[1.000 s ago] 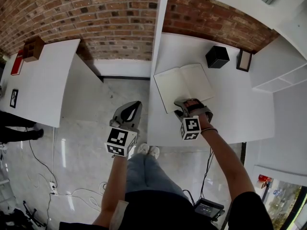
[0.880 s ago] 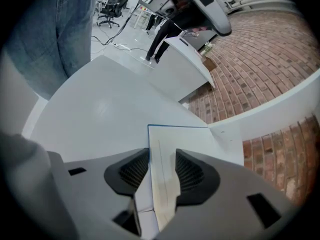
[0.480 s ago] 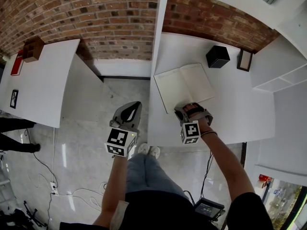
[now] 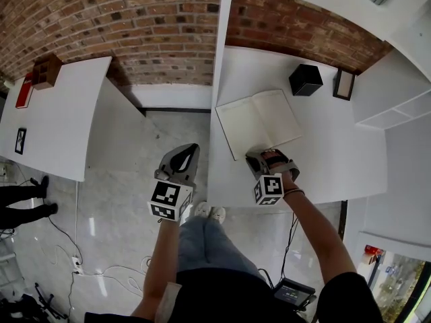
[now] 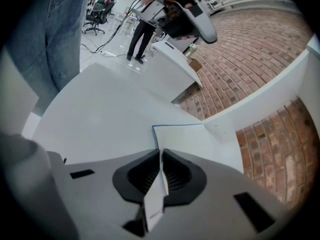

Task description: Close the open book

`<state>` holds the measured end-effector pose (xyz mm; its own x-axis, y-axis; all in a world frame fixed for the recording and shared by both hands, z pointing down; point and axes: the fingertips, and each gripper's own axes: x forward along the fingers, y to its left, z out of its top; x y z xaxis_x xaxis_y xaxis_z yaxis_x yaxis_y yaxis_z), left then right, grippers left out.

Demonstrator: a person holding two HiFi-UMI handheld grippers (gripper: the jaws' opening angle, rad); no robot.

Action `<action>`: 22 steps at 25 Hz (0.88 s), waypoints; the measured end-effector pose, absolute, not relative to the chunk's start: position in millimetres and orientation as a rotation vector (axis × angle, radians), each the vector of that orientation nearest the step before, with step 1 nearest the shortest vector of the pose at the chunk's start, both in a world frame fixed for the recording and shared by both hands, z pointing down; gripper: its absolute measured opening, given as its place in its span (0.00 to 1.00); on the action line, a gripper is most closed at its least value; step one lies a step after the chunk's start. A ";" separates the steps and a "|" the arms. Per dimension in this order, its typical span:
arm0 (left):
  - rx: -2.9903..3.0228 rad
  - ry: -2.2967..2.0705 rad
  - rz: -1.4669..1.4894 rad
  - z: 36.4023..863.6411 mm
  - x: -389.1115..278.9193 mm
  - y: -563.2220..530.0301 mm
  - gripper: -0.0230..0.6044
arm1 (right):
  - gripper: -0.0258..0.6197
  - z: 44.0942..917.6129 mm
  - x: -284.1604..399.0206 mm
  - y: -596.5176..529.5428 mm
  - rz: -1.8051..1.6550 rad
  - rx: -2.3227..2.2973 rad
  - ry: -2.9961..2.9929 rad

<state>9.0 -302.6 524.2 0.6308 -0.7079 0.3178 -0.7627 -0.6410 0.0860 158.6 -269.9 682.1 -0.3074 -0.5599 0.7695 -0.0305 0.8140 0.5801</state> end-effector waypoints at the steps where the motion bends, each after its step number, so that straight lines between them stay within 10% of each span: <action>1: 2.641 -1.207 0.380 524.6 9.5 -302.8 0.05 | 0.07 679.6 158.9 -270.3 -0.551 0.476 -1.840; 22: 2.661 -1.159 0.396 523.7 27.2 -302.6 0.05 | 0.05 583.2 221.7 -296.0 0.169 1.373 -2.316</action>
